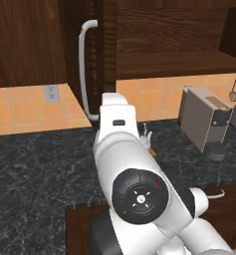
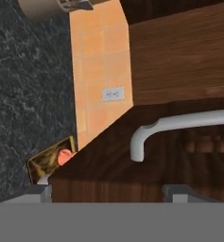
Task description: Pick the kettle from the counter and place it on the tray. Then pick the mug from the cabinet and place it on the tray. Then close the cabinet doors.
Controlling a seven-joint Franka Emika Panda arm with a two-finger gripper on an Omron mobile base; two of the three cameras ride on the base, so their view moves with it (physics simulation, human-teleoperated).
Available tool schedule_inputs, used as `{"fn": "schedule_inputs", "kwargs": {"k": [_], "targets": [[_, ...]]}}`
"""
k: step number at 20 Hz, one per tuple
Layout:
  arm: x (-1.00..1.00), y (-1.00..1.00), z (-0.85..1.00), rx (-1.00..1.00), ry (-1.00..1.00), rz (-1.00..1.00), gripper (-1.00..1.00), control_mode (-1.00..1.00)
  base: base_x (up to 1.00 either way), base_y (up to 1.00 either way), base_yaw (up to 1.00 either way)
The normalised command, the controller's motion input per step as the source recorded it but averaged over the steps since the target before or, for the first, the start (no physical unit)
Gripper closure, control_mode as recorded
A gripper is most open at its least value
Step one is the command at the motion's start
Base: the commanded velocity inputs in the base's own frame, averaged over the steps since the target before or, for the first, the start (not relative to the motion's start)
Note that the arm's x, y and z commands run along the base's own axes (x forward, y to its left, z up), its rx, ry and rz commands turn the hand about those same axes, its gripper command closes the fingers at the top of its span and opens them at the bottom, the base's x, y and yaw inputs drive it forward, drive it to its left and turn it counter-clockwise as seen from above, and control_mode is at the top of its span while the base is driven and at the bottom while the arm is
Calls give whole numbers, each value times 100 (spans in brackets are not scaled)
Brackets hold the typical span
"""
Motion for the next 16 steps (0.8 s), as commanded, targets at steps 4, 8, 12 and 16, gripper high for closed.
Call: {"fn": "schedule_inputs", "kwargs": {"k": [4,8,12,16], "targets": [[56,-50,0,0,0,0,-100,-100,0,0,0],[61,-53,0,0,0,0,-100,-100,0,0,0],[64,-51,0,0,0,0,-100,-100,0,0,0],[71,-52,0,0,0,0,-100,-100,0,0,0]]}}
